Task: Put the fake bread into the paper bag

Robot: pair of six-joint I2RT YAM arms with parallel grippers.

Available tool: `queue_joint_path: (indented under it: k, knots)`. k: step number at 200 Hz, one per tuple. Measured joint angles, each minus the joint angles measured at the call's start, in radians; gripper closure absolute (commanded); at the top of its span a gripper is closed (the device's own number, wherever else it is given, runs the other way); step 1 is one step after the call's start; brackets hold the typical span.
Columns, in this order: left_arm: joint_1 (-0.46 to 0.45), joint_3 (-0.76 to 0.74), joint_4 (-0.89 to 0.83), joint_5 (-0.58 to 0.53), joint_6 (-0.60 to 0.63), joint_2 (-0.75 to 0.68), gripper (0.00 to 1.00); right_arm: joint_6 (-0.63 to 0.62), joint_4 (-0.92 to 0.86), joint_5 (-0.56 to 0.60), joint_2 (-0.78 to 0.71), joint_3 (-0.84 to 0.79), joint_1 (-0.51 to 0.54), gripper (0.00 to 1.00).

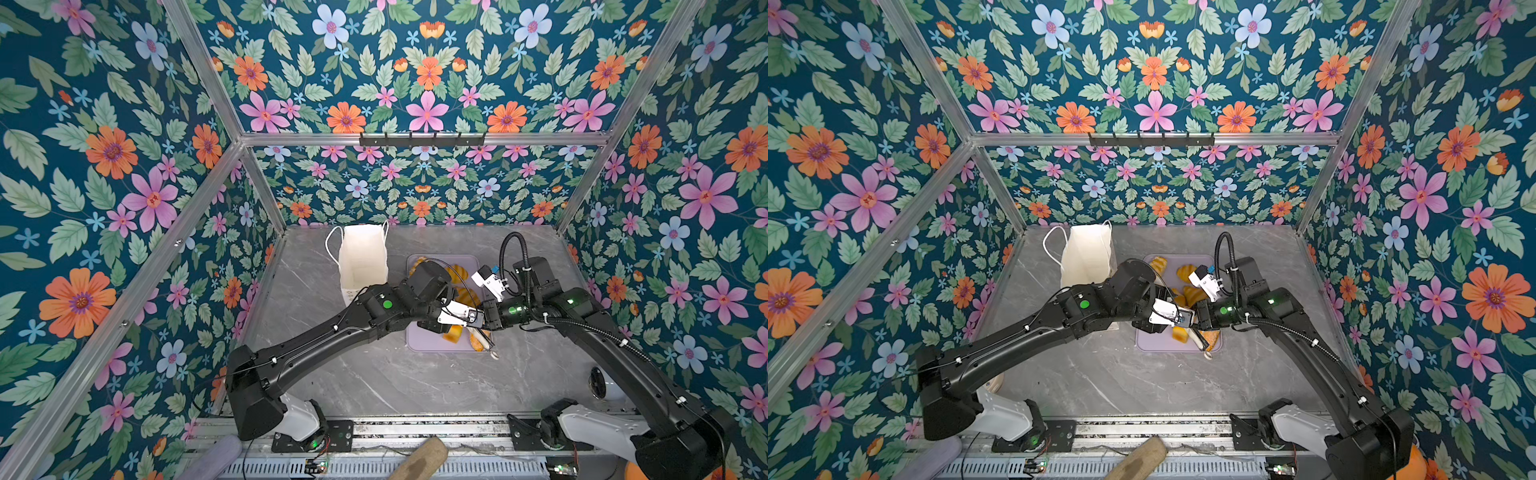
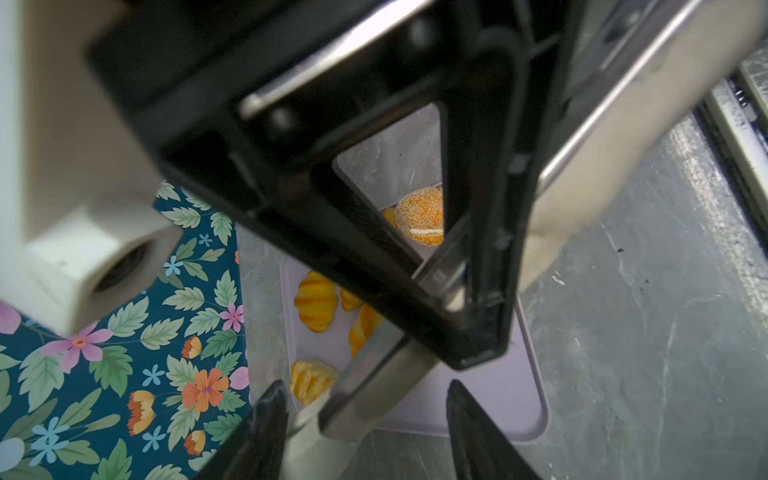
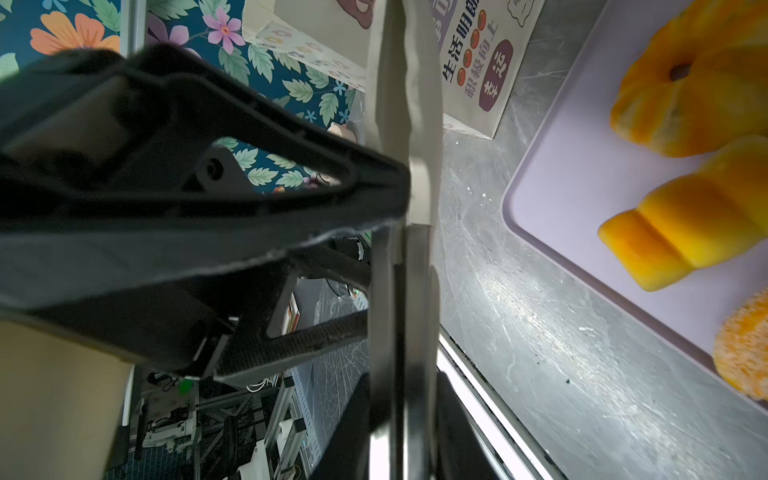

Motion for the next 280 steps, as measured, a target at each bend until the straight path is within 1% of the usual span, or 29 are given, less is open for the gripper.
queue_joint_path:
  k: [27, 35, 49, 71, 122, 158, 192, 214, 260, 280]
  knots:
    - [-0.022, 0.0, 0.002, -0.019, 0.007, 0.017, 0.47, 0.0, -0.005, 0.0, 0.005, 0.0, 0.006, 0.77]
    - [-0.026, -0.002, 0.002, -0.027, 0.008, 0.021, 0.49, 0.0, -0.004, 0.0, 0.008, 0.0, 0.008, 0.77]
    - [-0.033, -0.002, 0.003, -0.044, 0.02, 0.029, 0.56, 0.0, -0.005, 0.0, 0.012, -0.001, 0.01, 0.77]
    - [-0.038, -0.002, 0.002, -0.064, 0.031, 0.039, 0.59, 0.0, -0.016, 0.004, 0.013, -0.002, 0.01, 0.77]
    - [-0.052, -0.008, -0.002, -0.108, 0.054, 0.05, 0.73, 0.0, -0.019, 0.014, 0.01, -0.013, 0.01, 0.77]
    - [-0.058, -0.017, -0.003, -0.118, 0.066, 0.047, 0.76, 0.001, -0.018, 0.016, 0.003, -0.019, 0.009, 0.76]
    - [-0.06, -0.026, -0.003, -0.127, 0.071, 0.042, 0.79, 0.004, -0.005, 0.024, -0.005, -0.024, 0.008, 0.73]
    - [-0.06, -0.027, 0.0, -0.128, 0.071, 0.038, 0.8, 0.001, -0.001, 0.024, -0.013, -0.024, 0.008, 0.71]
    - [-0.062, -0.027, -0.006, -0.128, 0.063, 0.031, 0.81, -0.023, 0.003, 0.022, -0.024, -0.023, 0.008, 0.66]
    - [-0.063, -0.027, -0.011, -0.128, 0.056, 0.027, 0.82, -0.027, 0.001, 0.025, -0.028, -0.021, 0.008, 0.62]
